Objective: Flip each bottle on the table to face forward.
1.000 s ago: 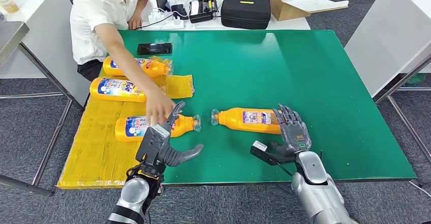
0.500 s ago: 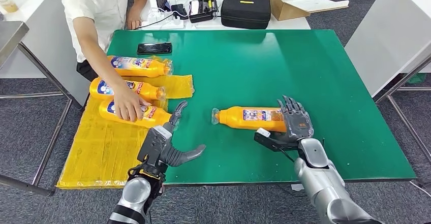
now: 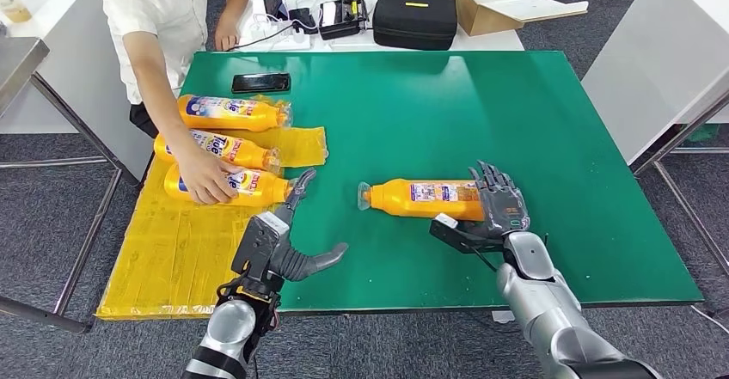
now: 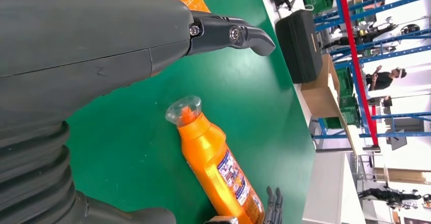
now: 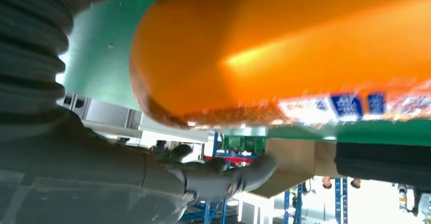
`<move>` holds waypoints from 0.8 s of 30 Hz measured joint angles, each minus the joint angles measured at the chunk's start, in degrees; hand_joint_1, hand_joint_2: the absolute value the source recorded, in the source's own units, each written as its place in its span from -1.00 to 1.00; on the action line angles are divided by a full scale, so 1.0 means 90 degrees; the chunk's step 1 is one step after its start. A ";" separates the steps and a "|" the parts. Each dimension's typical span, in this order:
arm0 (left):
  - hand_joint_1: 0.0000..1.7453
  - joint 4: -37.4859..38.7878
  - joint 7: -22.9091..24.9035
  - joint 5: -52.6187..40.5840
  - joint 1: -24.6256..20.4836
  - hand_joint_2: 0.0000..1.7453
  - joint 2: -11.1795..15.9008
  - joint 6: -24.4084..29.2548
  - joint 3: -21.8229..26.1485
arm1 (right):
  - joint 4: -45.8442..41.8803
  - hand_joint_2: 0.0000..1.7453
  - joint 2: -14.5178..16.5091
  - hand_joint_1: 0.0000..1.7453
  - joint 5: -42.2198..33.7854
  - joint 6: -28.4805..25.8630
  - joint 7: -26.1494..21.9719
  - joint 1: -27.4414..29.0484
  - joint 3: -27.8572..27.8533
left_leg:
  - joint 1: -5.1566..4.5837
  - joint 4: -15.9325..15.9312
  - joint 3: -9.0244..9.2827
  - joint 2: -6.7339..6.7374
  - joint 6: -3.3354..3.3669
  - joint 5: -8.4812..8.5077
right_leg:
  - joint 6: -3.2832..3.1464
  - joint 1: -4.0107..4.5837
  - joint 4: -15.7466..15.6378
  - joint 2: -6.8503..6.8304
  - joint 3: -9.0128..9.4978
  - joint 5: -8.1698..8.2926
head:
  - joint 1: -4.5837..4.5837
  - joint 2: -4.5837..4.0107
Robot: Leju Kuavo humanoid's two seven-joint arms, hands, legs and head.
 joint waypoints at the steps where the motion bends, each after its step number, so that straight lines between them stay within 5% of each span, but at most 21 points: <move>1: -1.00 0.0001 -0.0001 0.0004 -0.0002 1.00 0.0000 0.0012 0.0000 | 0.0042 1.00 0.0019 -1.00 -0.0001 0.0005 0.0000 -0.0013 0.0000 | 0.0000 0.0000 0.0004 0.0002 0.0000 0.0000 | 0.0000 0.0000 0.0000 0.0001 0.0002 0.0000 | 0.0000 0.0000; 16: -1.00 0.0069 -0.0001 0.0003 -0.0018 1.00 0.0000 0.0030 -0.0002 | 0.0396 1.00 0.0140 -1.00 0.0007 0.0006 -0.0002 -0.0182 -0.0001 | 0.0001 -0.0001 0.0046 0.0022 -0.0001 -0.0002 | -0.0001 0.0001 -0.0002 0.0015 0.0036 0.0000 | 0.0001 0.0000; 17: -1.00 0.0070 -0.0001 0.0003 -0.0018 1.00 0.0000 0.0030 -0.0003 | 0.0405 1.00 0.0142 -0.68 0.0003 0.0006 -0.0009 -0.0186 -0.0001 | 0.0001 -0.0001 0.0047 0.0022 -0.0001 -0.0002 | -0.0001 0.0001 -0.0002 0.0015 0.0037 0.0001 | 0.0001 0.0000; 20: -1.00 0.0088 -0.0001 0.0003 -0.0023 1.00 0.0000 0.0031 -0.0009 | 0.0441 1.00 0.0151 0.81 -0.0053 0.0044 -0.0101 -0.0189 -0.0005 | 0.0001 -0.0001 0.0049 0.0023 -0.0001 -0.0002 | -0.0001 0.0002 -0.0002 0.0015 0.0038 0.0001 | 0.0001 0.0000; 21: -1.00 0.0101 -0.0001 0.0003 -0.0028 1.00 0.0000 0.0033 -0.0012 | 0.0464 1.00 0.0157 0.99 -0.0093 0.0088 -0.0156 -0.0188 -0.0008 | 0.0001 -0.0001 0.0050 0.0024 -0.0001 -0.0003 | -0.0001 0.0002 -0.0002 0.0015 0.0038 0.0001 | 0.0000 0.0000; 24: -1.00 0.0148 -0.0001 0.0027 -0.0052 1.00 0.0000 0.0041 -0.0032 | 0.0540 1.00 0.0169 1.00 -0.0280 0.0289 -0.0357 -0.0188 -0.0022 | 0.0001 -0.0001 0.0052 0.0030 -0.0001 -0.0003 | -0.0002 0.0002 -0.0002 0.0017 0.0038 0.0002 | 0.0000 0.0000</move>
